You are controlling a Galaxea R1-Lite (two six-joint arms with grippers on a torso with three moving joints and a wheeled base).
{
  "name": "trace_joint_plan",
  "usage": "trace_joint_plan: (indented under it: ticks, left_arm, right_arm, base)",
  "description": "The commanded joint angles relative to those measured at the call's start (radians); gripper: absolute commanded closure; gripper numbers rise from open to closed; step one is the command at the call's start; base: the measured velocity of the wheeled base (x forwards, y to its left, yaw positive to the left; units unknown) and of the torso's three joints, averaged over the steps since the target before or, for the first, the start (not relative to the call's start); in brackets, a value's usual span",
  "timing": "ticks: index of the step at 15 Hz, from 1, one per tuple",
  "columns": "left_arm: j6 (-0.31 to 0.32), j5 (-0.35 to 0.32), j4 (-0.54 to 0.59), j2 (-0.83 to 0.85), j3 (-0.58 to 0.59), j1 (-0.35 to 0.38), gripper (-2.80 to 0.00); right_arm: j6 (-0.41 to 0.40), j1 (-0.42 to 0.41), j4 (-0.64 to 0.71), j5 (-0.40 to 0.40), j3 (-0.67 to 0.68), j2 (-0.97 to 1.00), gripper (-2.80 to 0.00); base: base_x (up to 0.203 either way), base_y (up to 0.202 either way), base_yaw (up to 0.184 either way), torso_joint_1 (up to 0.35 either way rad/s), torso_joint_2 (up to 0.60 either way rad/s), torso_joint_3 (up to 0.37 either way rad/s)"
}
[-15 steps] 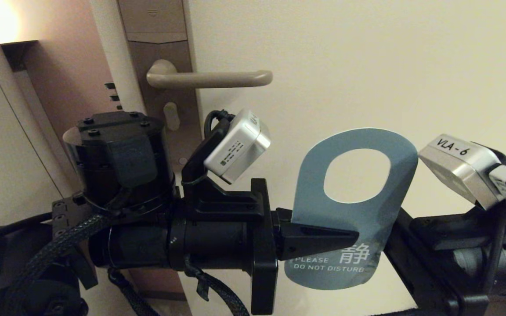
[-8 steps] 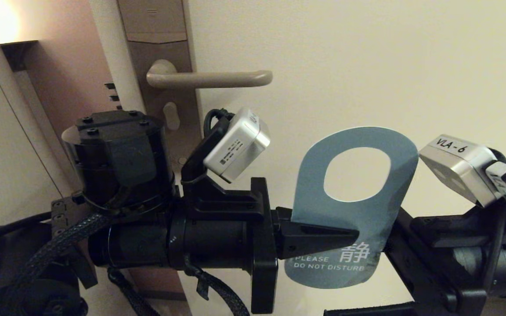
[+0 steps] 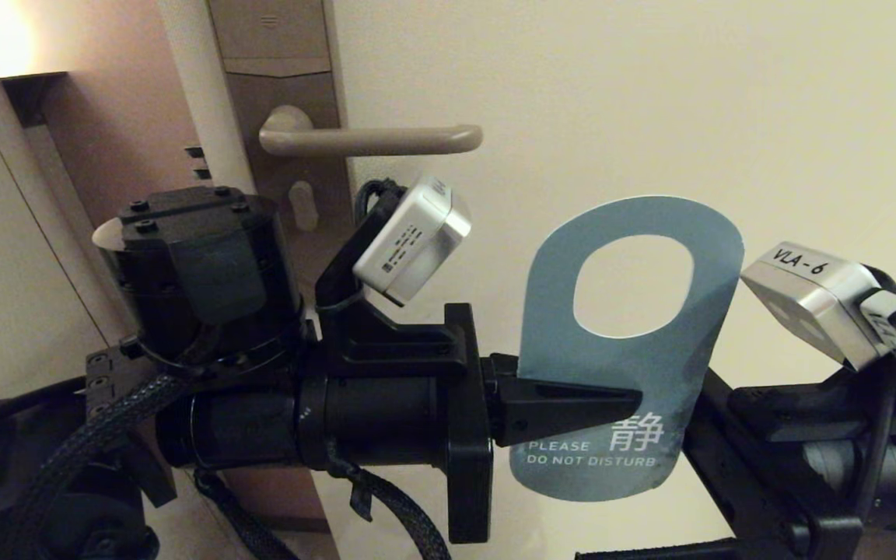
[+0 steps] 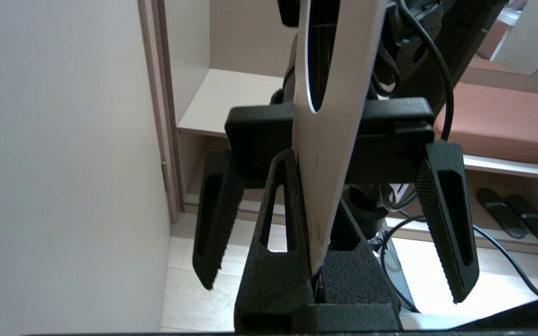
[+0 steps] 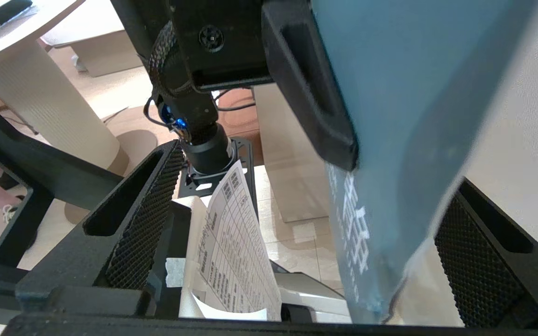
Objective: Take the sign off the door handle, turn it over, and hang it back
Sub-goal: Hand it to the other hand
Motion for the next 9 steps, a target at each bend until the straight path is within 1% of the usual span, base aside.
trace_joint_plan:
  ticks: [1,5,9]
  left_arm:
    - [-0.001,-0.004,-0.004,-0.005,0.008,0.000,0.00]
    - [0.000,-0.004,-0.005,-0.025,0.031,0.001,0.00]
    - [-0.001,-0.004,-0.005,-0.027,0.030,0.002,0.00]
  right_arm:
    - [0.001,0.000,-0.003,0.005,-0.001,0.001,-2.80]
    - [0.001,0.000,-0.004,0.005,-0.002,0.001,-2.80]
    - [0.001,0.002,-0.004,0.005,-0.001,0.003,-2.80]
  base:
    - [0.000,0.000,0.000,0.000,0.00,0.000]
    - [0.000,0.000,0.000,0.000,0.00,0.000]
    - [0.000,0.000,0.000,0.000,0.00,0.000]
